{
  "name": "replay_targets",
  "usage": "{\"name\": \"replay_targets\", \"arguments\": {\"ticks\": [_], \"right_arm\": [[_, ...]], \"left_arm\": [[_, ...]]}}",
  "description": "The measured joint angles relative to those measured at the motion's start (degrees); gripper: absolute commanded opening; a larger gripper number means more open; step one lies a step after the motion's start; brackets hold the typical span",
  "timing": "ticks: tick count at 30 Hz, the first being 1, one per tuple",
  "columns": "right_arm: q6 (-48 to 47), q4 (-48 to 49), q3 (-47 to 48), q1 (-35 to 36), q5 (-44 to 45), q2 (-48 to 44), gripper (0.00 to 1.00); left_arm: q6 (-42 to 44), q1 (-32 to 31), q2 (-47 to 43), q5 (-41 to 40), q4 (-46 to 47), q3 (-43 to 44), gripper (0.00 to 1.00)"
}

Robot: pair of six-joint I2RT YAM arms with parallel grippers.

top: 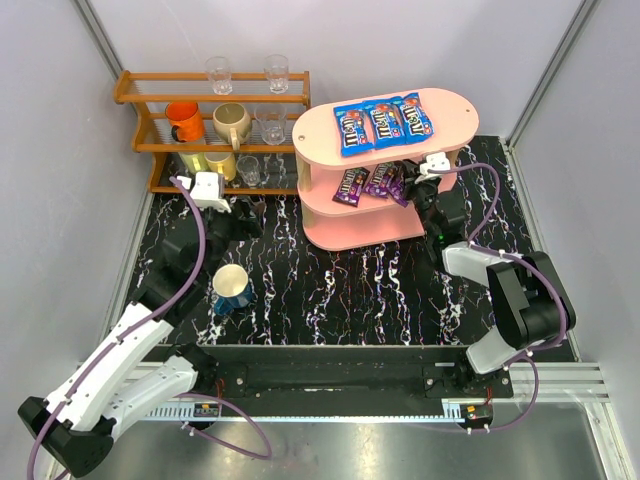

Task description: Place and organize the candy bags onto the shelf

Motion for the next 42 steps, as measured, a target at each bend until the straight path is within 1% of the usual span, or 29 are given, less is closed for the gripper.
{"name": "replay_targets", "arguments": {"ticks": [7,21,25,37,42], "right_arm": [[-0.8,0.3,-0.1,0.7,2.4,0.2,0.00],[-0.6,2.1,-0.7,0.9,2.6,0.8,0.00],[-0.6,2.8,-1.2,0.9,2.6,0.6,0.02],[-1.2,-3.6,-0.1,1.2,2.4,-3.0,0.04],[-0.9,-6.1,-0.1,1.3,2.5,-8.1,0.04]], "left_arm": [[0.1,0.1,-0.3,-0.2,0.0,-0.8,0.80],[0.1,0.1,-0.3,-0.2,0.0,-0.8,0.80],[0.1,0.1,-0.3,-0.2,0.0,-0.8,0.80],[0.0,0.1,-2.0,-0.2,-1.2,-0.7,0.80],[-0.2,0.1,-3.7,-0.2,-1.6,-0.7,0.80]]}}
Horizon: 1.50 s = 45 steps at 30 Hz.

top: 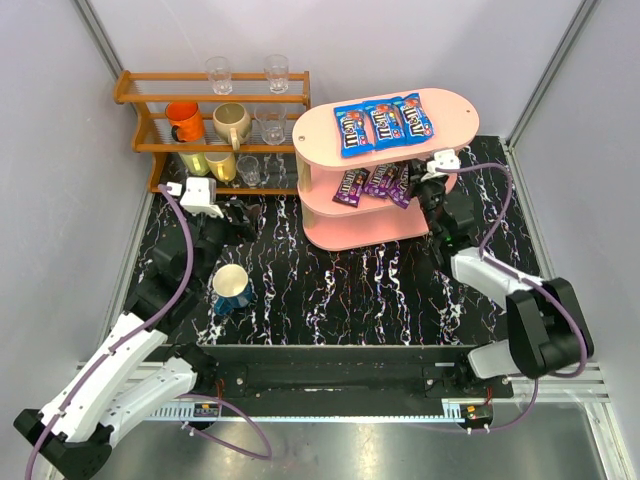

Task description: Place and organize the candy bags onto the shelf

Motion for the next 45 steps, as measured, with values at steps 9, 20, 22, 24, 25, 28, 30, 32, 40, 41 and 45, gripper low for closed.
{"name": "replay_targets", "arguments": {"ticks": [9,20,22,24,25,28,30,32,40,41,45], "right_arm": [[3.8,-6.1,-1.7,0.1,6.5,-8.2,0.00],[15.9,-15.4,-1.8,-4.1,6.0,-8.2,0.00],[18.6,-15.9,-1.8,-5.6,4.8,-8.2,0.00],[20.9,-16.6,-1.8,-7.2,3.0,-8.2,0.00],[22.1,-17.2,-1.7,-8.1,1.9,-8.2,0.00],[24.8,-19.5,-1.2,-10.4,-1.0,-8.2,0.00],[26.0,-21.0,-0.6,-11.3,-2.6,-8.2,0.00],[27.0,-22.2,0.1,-11.9,-4.3,-8.2,0.00],[28.4,-26.9,2.9,-12.8,-9.2,-6.3,0.00],[28.5,-27.3,3.1,-12.8,-9.5,-5.9,0.00],[29.1,-29.1,3.4,-13.1,-9.7,-5.0,0.00]], "left_arm": [[-1.3,0.0,-0.2,0.1,0.0,0.0,0.80],[-2.0,0.0,-0.8,0.0,-0.1,0.0,0.80],[-2.0,0.0,-1.0,0.0,-0.1,0.0,0.80],[-2.0,0.0,-1.0,0.0,-0.1,0.0,0.80],[-2.0,0.0,-1.0,0.0,-0.1,0.0,0.80],[-2.0,0.0,-1.0,0.0,-0.1,0.0,0.80],[-2.0,0.0,-1.0,0.0,-0.1,0.0,0.80],[-2.0,0.0,-1.0,0.0,-0.1,0.0,0.80],[-2.0,0.0,-1.0,0.0,-0.1,0.0,0.80],[-2.0,0.0,-1.0,0.0,-0.1,0.0,0.80],[-1.9,0.0,-1.0,0.0,-0.1,0.0,0.80]]}}
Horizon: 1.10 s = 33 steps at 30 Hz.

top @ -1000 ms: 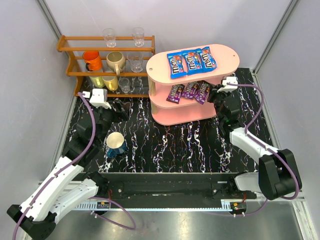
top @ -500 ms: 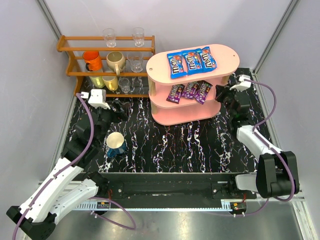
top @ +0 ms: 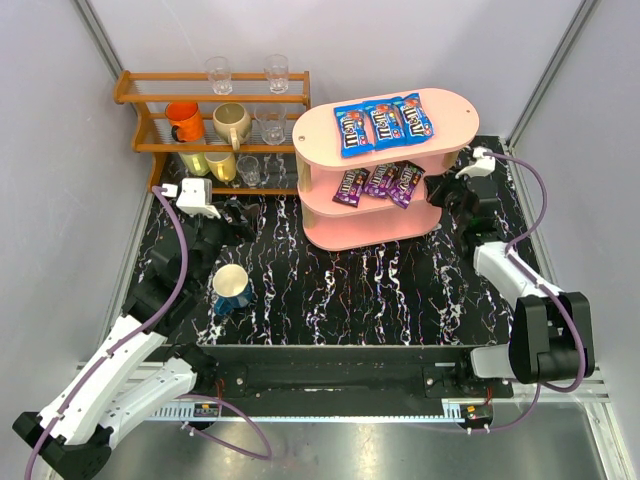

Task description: Place and organize the candy bags onto the shelf

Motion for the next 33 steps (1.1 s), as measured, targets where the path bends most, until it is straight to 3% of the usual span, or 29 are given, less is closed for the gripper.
{"name": "replay_targets", "arguments": {"ticks": [12,21,33], "right_arm": [[12.8,-1.8,0.7,-5.0,-4.5,0.3,0.00],[25.3,-6.9,6.7,-8.0,-10.0,1.6,0.00],[35.8,-14.5,7.8,-8.4,-10.5,2.8,0.00]], "left_arm": [[0.0,0.0,0.0,0.0,-1.4,0.1,0.80],[0.0,0.0,-0.2,0.0,-2.5,0.3,0.80],[0.0,0.0,-1.4,-0.4,-2.8,0.3,0.80]]}}
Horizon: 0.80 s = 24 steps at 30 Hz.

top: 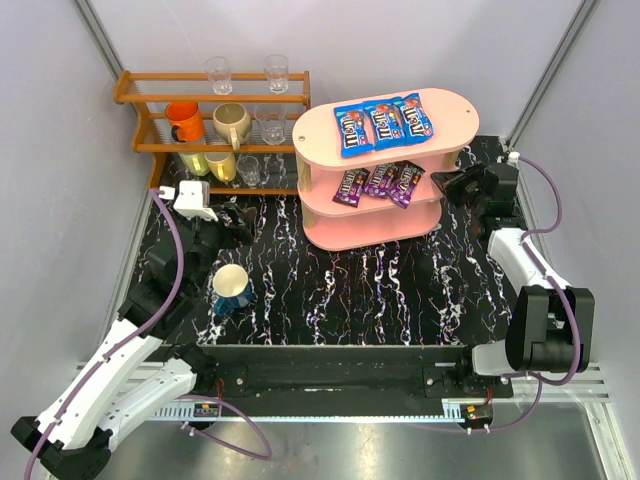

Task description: Place and organize the candy bags onto the shelf

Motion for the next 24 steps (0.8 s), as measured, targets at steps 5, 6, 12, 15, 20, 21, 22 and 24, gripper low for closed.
{"name": "replay_targets", "arguments": {"ticks": [5,6,12,15,20,21,22,24], "right_arm": [[0.7,-3.1,1.1,0.0,0.0,1.1,0.00],[0.7,-3.8,1.7,0.0,0.0,1.4,0.00],[0.4,-6.3,4.6,0.0,-1.1,3.5,0.00],[0.3,-7.0,5.6,0.0,-2.2,4.5,0.00],[0.2,-7.1,6.6,0.0,-3.8,5.9,0.00],[0.2,-7.0,6.7,0.0,-4.1,6.1,0.00],[0.2,-7.0,6.9,0.0,-4.4,6.3,0.00],[0.2,-7.1,7.2,0.0,-4.6,6.6,0.00]], "left_arm": [[0.0,0.0,0.0,0.0,-0.1,0.0,0.80],[0.0,0.0,0.0,0.0,-0.2,0.0,0.80],[0.0,0.0,0.0,0.0,-0.1,0.0,0.80],[0.0,0.0,0.0,0.0,-0.1,0.0,0.80],[0.0,0.0,0.1,0.0,-0.1,0.0,0.80],[0.0,0.0,0.1,0.0,0.0,0.0,0.80],[0.0,0.0,0.1,0.0,0.0,0.0,0.80],[0.0,0.0,0.2,0.0,0.1,0.0,0.81]]}}
